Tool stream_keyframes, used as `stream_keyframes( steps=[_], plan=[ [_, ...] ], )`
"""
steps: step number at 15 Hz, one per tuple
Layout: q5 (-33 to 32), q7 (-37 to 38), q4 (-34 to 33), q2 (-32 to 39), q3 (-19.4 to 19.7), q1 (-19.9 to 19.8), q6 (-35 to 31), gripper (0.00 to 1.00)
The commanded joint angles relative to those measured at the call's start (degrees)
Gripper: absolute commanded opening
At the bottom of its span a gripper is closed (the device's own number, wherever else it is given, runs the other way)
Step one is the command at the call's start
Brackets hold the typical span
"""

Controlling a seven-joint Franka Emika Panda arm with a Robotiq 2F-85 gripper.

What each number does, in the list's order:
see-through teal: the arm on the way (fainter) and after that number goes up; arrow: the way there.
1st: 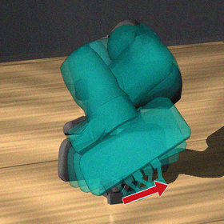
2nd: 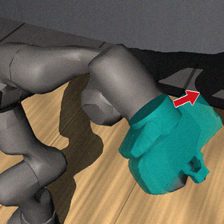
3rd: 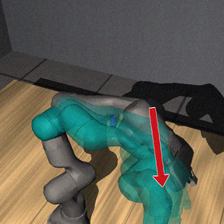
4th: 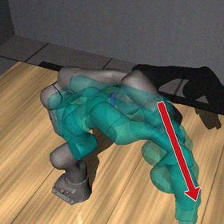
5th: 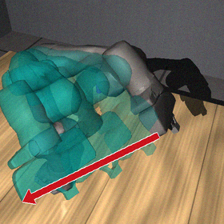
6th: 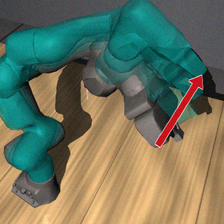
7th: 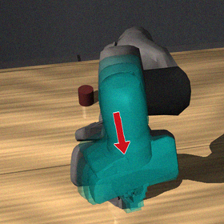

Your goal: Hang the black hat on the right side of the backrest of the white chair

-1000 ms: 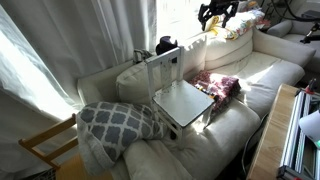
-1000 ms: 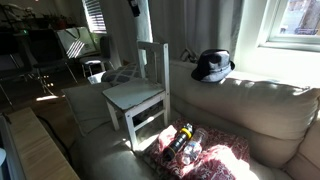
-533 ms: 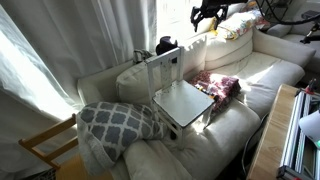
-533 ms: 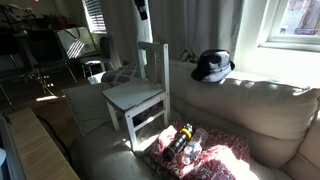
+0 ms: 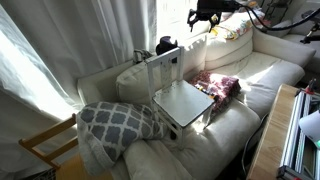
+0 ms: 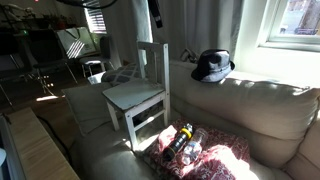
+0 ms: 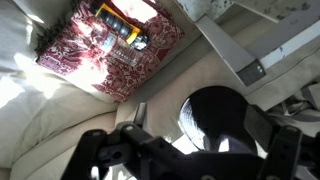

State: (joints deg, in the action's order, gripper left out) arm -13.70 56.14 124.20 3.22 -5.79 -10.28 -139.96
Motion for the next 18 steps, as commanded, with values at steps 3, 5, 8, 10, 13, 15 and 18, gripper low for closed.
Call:
stream_keyframes(
  steps=[3,5,8,10,13,15,18],
  plan=[
    [0.6,1.0,-10.2,15.7,8.2,4.7,-13.1,1.00],
    [0.3,2.9,-14.7,21.1,11.3,7.1,-17.8,1.00],
    [0.3,6.6,-21.4,28.8,17.2,11.3,-23.5,1.00],
    [3.3,1.9,-16.8,24.5,16.5,11.0,-21.7,1.00],
    [3.9,1.3,-17.0,24.4,16.9,11.4,-21.7,1.00],
    [4.0,1.3,-17.0,24.0,16.9,11.4,-21.7,1.00],
    [5.8,2.6,-20.2,27.1,17.7,11.2,-19.6,1.00]
  ],
)
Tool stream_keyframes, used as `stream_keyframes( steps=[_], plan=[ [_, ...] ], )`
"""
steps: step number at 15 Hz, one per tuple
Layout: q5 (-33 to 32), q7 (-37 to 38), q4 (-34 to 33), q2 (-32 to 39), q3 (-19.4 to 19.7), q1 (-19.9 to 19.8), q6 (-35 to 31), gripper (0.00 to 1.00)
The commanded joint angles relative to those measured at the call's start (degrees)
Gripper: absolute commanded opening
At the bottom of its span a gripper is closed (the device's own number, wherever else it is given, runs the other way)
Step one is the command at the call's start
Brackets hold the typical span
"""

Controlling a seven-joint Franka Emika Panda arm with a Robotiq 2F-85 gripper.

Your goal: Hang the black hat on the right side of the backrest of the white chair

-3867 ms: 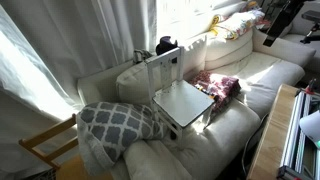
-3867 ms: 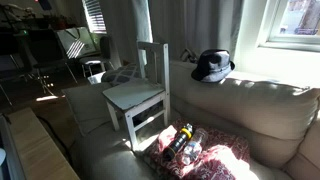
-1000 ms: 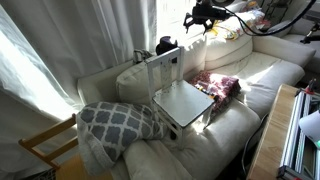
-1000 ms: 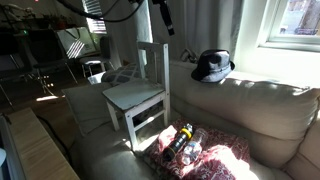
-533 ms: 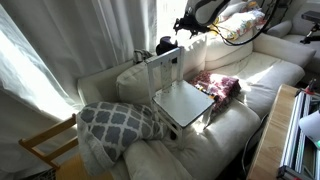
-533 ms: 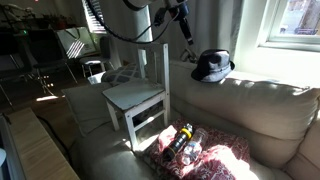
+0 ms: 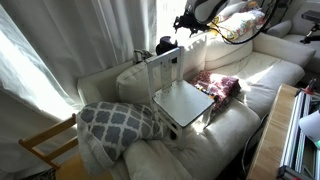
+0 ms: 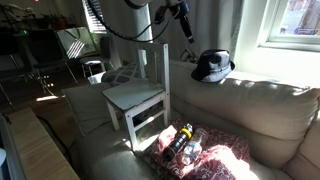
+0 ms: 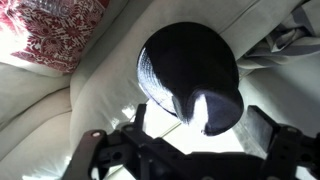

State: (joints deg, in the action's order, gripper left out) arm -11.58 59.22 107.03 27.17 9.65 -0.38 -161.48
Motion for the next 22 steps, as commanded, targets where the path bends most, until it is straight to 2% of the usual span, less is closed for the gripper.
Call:
stream_keyframes(
  steps=[1,2,6,9,13,17,18,19,21,22],
  plan=[
    [4.9,-1.1,-4.3,4.5,2.1,0.7,2.6,1.00],
    [5.2,-1.2,-5.9,6.0,2.9,0.8,3.8,1.00],
    [12.8,-12.0,-13.7,11.9,-2.5,-5.2,8.4,1.00],
    [18.7,-21.4,-20.6,17.1,-6.1,-9.0,9.3,1.00],
    [24.6,-28.9,-29.5,24.1,-8.1,-11.5,9.0,1.00],
    [27.9,-31.9,-37.3,30.4,-8.2,-11.9,8.5,1.00],
    [28.5,-31.6,-39.4,32.0,-7.9,-11.8,8.2,0.95],
    [28.9,-31.4,-41.2,33.3,-7.8,-11.9,8.2,0.75],
    [29.2,-31.1,-44.4,35.5,-7.4,-11.8,8.4,0.68],
    [29.2,-31.1,-45.7,36.3,-7.4,-11.9,8.9,0.59]
  ],
)
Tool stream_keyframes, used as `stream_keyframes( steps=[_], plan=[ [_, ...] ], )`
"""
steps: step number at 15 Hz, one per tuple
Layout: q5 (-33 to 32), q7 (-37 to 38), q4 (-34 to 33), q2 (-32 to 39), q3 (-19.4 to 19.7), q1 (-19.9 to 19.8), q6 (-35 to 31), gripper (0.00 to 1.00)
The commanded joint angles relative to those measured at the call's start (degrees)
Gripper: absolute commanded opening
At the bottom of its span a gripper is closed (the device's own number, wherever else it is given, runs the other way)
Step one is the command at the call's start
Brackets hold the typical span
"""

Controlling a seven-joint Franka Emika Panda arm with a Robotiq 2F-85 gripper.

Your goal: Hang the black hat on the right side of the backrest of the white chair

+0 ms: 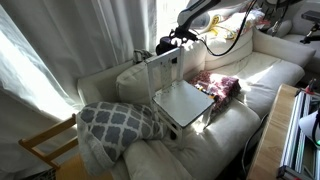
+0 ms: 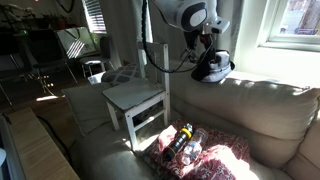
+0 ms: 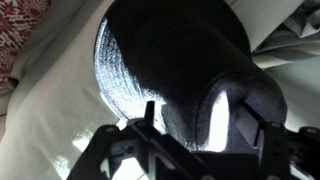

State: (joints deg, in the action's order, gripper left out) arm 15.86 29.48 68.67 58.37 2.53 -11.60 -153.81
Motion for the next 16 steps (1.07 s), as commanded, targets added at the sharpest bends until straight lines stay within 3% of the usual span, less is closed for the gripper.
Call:
stream_keyframes(
  steps=[1,8,11,16],
  plan=[
    [1.6,-1.2,-8.3,5.7,0.0,-0.7,1.7,0.51],
    [1.6,-0.8,-11.3,6.4,0.6,-2.1,6.0,0.01],
    [3.2,-3.2,-10.1,3.4,-1.6,-5.1,10.6,0.01],
    [8.3,-13.2,-6.8,-3.6,-9.0,-13.1,18.4,0.02]
  ],
)
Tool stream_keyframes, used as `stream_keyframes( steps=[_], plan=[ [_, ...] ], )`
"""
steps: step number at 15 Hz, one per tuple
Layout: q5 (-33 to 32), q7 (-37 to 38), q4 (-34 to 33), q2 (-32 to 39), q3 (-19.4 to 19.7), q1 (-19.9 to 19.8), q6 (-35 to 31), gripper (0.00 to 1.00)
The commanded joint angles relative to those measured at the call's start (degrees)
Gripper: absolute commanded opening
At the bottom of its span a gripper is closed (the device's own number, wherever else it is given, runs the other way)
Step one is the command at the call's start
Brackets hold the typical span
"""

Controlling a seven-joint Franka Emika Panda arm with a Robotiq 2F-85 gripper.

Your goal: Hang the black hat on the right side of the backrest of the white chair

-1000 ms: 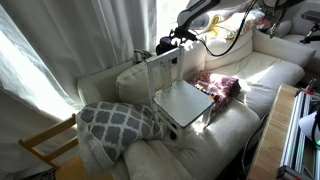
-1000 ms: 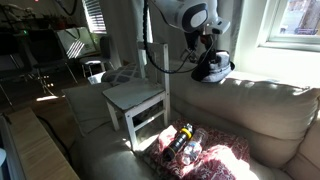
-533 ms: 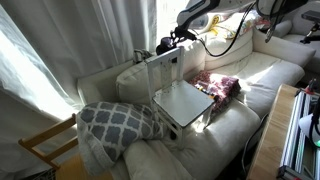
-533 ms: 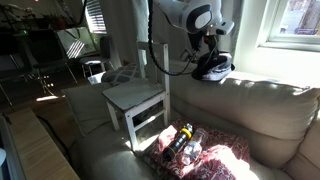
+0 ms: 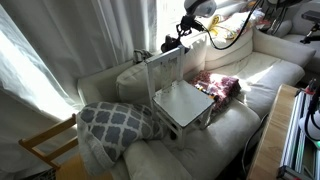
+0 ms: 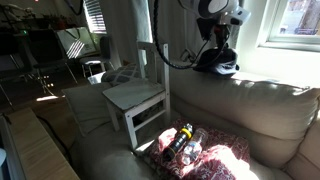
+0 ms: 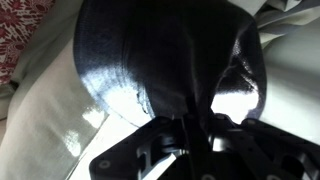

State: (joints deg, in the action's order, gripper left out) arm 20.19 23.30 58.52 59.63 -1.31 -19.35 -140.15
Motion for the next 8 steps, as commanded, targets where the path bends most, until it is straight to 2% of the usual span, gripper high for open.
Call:
stream_keyframes(
  steps=[1,8],
  plan=[
    [5.6,-9.7,4.1,-6.3,-6.9,-7.5,6.5,0.02],
    [16.6,-25.5,12.0,-16.1,-16.0,-20.0,21.2,0.02]
  ],
)
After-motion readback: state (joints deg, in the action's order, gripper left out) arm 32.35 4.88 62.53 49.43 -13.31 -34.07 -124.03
